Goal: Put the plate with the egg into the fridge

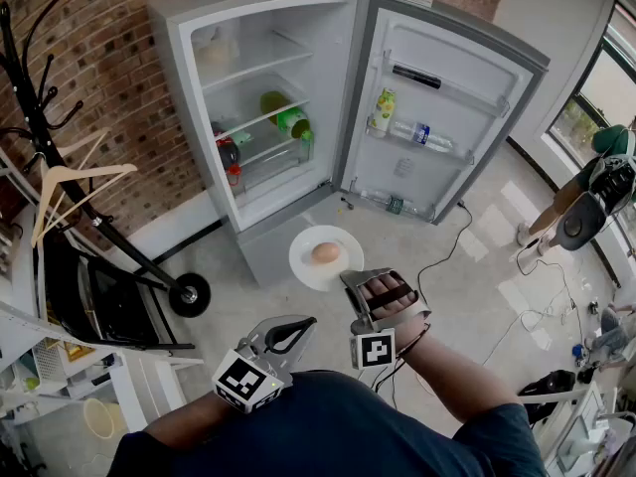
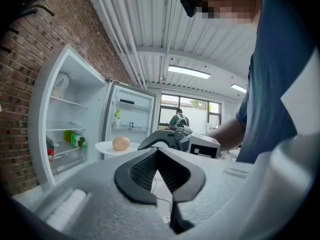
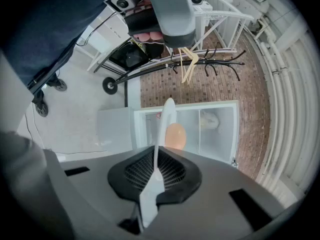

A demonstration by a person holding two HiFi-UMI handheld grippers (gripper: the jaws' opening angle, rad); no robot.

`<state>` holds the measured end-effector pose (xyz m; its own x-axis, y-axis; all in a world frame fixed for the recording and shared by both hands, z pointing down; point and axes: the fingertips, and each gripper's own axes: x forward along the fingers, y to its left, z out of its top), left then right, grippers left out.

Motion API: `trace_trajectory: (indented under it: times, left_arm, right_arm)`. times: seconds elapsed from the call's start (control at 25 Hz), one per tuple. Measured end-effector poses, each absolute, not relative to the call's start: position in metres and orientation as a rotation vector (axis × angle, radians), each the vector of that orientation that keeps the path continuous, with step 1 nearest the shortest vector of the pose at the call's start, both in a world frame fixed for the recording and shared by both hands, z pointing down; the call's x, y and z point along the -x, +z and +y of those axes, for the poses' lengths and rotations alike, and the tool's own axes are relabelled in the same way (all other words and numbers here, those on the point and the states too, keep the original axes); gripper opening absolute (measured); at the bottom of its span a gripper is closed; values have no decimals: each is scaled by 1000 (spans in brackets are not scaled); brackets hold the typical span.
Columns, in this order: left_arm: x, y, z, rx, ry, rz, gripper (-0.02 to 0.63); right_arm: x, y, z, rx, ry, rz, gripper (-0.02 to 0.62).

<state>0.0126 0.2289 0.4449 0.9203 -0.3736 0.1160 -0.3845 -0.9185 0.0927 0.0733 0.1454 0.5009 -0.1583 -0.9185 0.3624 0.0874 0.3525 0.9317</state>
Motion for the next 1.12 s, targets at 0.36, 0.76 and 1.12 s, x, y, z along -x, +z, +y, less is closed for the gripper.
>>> trace_trajectory:
  times: [0.36, 0.76, 1.12]
  left_arm:
    - [-21, 445, 227, -2982, 161, -592, -2]
    - [-50, 445, 233, -2972, 171, -625, -2]
    - [-75, 456, 236, -2954, 190, -693, -2]
  right_arm:
    - [-82, 499, 139, -819, -1094, -1437, 23]
    - [-100, 494, 138, -794, -1138, -1455, 21]
    - [-124, 492, 126, -827, -1185, -1470, 21]
